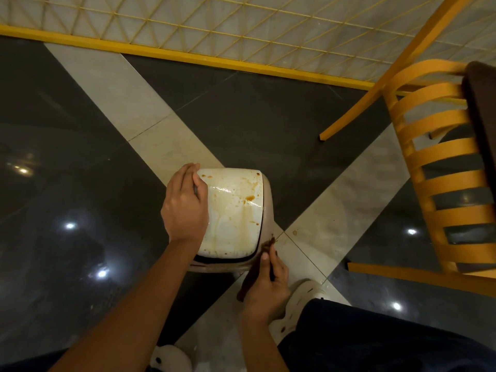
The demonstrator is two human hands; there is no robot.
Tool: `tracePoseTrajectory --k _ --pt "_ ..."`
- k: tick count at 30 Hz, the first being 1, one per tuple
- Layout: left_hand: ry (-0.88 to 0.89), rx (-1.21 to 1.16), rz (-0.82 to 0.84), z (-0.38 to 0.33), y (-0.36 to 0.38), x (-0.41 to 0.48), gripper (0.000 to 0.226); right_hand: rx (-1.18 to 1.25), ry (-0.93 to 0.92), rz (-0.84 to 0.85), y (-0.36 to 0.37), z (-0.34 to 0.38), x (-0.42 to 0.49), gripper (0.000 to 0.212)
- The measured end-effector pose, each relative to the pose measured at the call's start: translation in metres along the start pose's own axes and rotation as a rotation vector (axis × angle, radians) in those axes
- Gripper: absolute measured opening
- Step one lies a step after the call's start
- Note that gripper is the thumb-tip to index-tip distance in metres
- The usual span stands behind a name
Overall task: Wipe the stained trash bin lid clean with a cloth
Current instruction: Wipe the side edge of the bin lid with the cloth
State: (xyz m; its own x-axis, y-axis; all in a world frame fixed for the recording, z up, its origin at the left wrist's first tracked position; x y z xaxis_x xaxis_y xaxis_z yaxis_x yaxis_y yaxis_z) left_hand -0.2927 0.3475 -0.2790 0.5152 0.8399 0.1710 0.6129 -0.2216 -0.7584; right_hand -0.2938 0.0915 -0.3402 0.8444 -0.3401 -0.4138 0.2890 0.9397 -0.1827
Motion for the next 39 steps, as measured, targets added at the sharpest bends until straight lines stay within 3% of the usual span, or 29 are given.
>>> tracePoseTrajectory --k 8,14,20,24,27,33,39 --pt "-0.015 0.001 0.004 0.003 0.003 0.000 0.033 -0.219 0.019 0.406 0.074 0.041 0.087 0.023" --pt "-0.031 -0.020 -0.002 0.005 0.002 0.000 0.034 -0.311 -0.071 0.586 0.140 0.062 0.119 0.023" --pt "-0.034 -0.021 0.005 0.005 0.003 0.000 0.037 -0.320 0.008 0.564 0.117 0.044 0.120 0.027" --pt "-0.032 -0.024 -0.009 0.003 0.001 0.000 0.038 -0.316 -0.027 0.509 0.073 0.026 0.097 0.029" --pt "-0.029 -0.020 -0.004 0.003 0.001 0.000 0.038 -0.363 -0.100 0.506 0.082 0.032 0.102 0.028" --pt "-0.031 -0.006 -0.013 0.003 0.001 0.000 0.034 -0.552 -0.322 0.720 0.155 0.080 0.115 0.025" --pt "-0.037 -0.009 0.004 0.003 0.000 0.000 0.034 -0.592 -0.254 0.895 0.165 0.083 0.115 0.024"
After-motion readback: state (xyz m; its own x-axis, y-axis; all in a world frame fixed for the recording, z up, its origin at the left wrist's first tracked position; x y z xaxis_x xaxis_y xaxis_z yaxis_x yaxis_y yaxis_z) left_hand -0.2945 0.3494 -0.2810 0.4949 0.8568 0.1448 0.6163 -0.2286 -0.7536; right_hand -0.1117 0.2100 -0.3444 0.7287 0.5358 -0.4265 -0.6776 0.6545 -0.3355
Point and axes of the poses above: each hand's wrist, its own x-axis towards the middle knuckle, its own y-axis out of the palm, z = x × y, the point moved 9 cm from there along x, towards the middle knuckle, and after that the axes turned 1 degree about z, right-handed, at the moved point
